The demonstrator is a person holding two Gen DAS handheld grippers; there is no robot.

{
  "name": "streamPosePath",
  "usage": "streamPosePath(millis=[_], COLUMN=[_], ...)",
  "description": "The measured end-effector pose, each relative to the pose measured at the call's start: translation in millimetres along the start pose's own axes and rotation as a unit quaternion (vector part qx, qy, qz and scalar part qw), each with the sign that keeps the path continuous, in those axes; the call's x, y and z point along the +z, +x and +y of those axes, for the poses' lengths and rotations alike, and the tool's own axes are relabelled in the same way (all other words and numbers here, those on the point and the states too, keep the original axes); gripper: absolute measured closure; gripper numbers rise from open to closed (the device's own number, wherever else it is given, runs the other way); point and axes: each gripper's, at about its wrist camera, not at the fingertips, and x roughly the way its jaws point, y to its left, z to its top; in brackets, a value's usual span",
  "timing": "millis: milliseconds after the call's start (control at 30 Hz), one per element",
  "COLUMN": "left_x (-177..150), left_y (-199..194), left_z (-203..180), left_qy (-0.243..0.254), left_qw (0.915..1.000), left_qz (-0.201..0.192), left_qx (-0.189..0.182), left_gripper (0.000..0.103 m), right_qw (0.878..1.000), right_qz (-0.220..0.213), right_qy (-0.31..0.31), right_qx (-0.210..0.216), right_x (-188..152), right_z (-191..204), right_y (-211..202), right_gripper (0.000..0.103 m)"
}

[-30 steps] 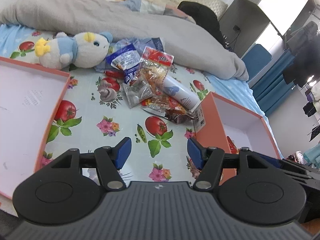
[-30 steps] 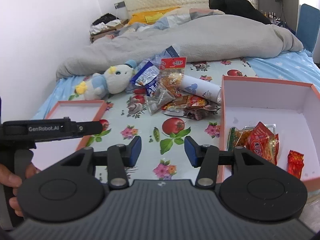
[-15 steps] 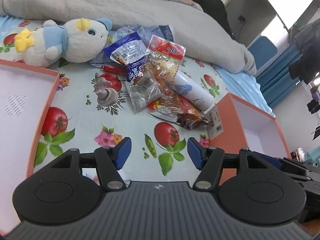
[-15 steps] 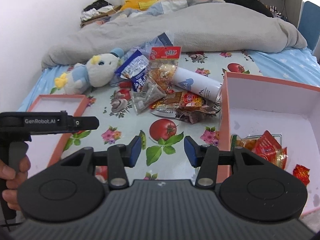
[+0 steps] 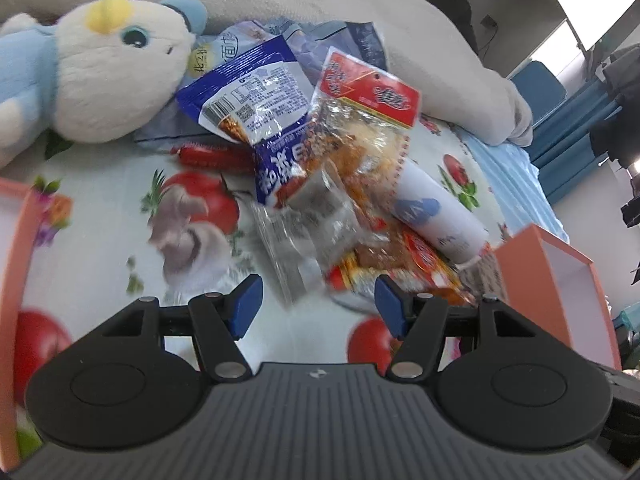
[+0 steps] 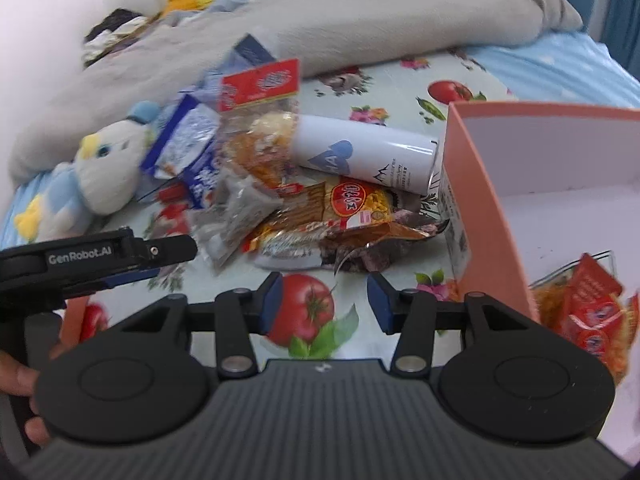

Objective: Organize snacks
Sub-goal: 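Lower the left tool onto the clear candy packets while the right tool approaches the shrimp snack bag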

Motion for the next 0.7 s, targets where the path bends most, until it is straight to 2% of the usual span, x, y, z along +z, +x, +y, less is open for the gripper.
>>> streamPosePath(millis=[100, 267, 433, 533, 600, 700], left_x=[8.8, 15.7, 21.3, 21.7, 20.7, 18.0], left_y=[22.7, 50.9, 64.3, 69.7, 71.6, 69.9], left_z=[7.2, 5.2, -11.5, -18.2, -22.9, -23.9], left_qy=[-0.007, 0.012, 0.049, 0.062, 0.073, 0.070], left_qw=[0.9999, 0.9992, 0.9969, 0.9947, 0.9933, 0.9930], left_qz=[0.012, 0.031, 0.036, 0.040, 0.039, 0.038], left_qx=[0.001, 0.021, 0.050, 0.070, 0.081, 0.088], left_gripper=[0.036, 0.036, 0.037, 0.040, 0.042, 0.047], right_qw=[1.000, 0.999, 0.998, 0.997, 0.997, 0.997], right_qz=[0.015, 0.026, 0.049, 0.062, 0.063, 0.066], right_qy=[0.011, 0.027, 0.025, 0.035, 0.029, 0.024], right_qx=[-0.016, -0.029, -0.043, -0.035, -0.029, -0.024], right_x=[4.7, 14.9, 25.7, 27.4, 26.9, 26.3], right_z=[-2.0, -8.3, -11.0, -13.6, -12.3, -8.3], right_y=[22.9, 42.4, 54.0, 55.5, 55.0, 52.0], right_gripper=[0.054, 0.055, 0.073, 0.079, 0.090, 0.091])
